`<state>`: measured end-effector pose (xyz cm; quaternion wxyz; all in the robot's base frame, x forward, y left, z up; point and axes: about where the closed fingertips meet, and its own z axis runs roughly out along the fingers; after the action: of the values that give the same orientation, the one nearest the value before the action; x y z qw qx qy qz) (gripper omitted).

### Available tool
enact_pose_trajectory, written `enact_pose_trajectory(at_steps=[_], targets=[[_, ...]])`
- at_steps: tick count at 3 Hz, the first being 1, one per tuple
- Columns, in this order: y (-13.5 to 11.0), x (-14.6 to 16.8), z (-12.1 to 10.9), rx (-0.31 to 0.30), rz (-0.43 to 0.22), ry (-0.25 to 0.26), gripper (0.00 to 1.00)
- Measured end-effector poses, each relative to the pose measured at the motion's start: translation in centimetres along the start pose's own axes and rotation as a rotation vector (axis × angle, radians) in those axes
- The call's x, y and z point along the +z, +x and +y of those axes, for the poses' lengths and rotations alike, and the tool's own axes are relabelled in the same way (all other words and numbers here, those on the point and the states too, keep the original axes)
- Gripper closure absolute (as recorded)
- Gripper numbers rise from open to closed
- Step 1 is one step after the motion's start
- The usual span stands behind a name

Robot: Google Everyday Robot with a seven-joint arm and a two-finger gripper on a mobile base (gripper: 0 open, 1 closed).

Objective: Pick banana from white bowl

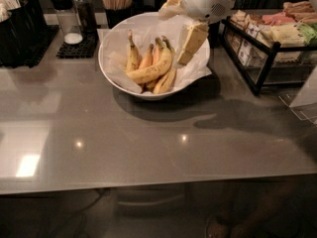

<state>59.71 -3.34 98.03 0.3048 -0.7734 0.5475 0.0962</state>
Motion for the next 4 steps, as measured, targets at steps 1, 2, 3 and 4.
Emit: enact_pose_trajectory(at_steps=[1, 2, 3, 4], targets=[[0.5, 1.0, -0.2, 0.009, -0.014, -0.011, 0.17], [1.0, 2.2, -0.4, 0.015, -0.027, -0.030, 0.25], [1.0, 2.2, -0.4, 0.016, -0.028, -0.030, 0.23], [1.1, 3.9, -0.2, 0.032, -0.066, -0.047, 0.42]])
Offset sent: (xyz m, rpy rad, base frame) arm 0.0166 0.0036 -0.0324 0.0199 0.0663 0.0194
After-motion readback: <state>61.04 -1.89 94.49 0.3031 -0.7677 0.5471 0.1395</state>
